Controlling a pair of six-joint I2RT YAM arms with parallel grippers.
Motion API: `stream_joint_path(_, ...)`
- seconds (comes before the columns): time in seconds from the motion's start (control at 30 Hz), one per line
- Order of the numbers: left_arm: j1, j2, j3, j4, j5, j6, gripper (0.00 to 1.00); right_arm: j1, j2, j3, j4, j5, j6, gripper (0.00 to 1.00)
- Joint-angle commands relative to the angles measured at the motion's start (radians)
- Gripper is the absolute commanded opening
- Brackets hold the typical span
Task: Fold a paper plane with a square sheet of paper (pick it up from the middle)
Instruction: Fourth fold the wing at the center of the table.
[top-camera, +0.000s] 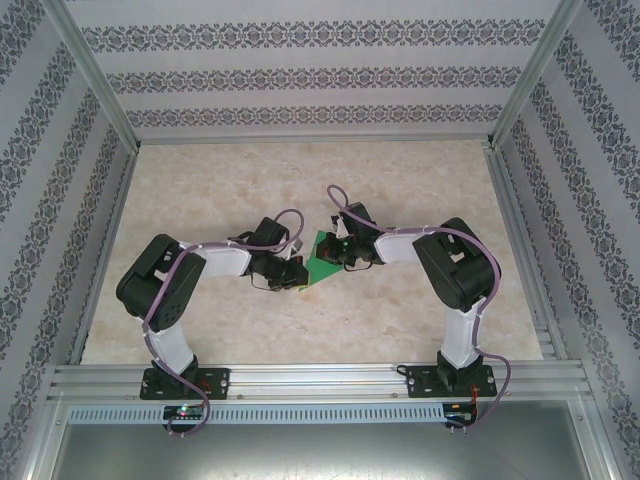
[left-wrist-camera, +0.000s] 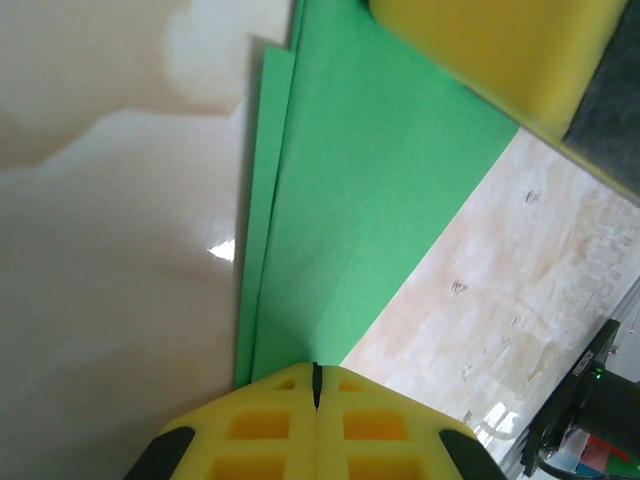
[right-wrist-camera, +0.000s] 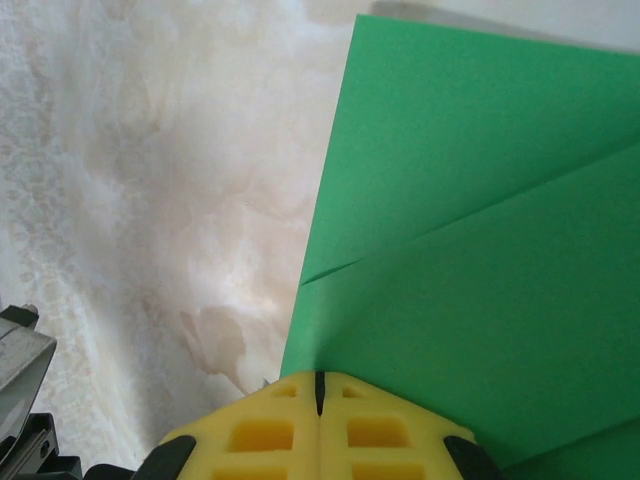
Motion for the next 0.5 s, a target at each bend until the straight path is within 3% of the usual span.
stream_joint_path(0.0, 0.002, -0.022, -0.074, -0.139, -0.02, 0.033, 0.03, -0.002, 0.083, -0.035, -0.177, 0.103, -0.031, 0.02)
stream_joint_path(0.17, 0.009, -0.091, -0.132, -0.188, -0.021, 0.052, 0.0, -0.002, 0.083, -0.034, -0.187, 0.105, -0.032, 0.02)
stream_joint_path(0.33, 0.015, -0.234, -0.128, -0.041, -0.002, 0.001, 0.0, -0.002, 0.079, -0.035, -0.187, 0.106, -0.034, 0.03)
stream_joint_path(0.47, 0.015, -0.232, -0.103, 0.115, 0.001, -0.058, 0.0, -0.002, 0.083, -0.038, -0.178, 0.109, -0.024, 0.02)
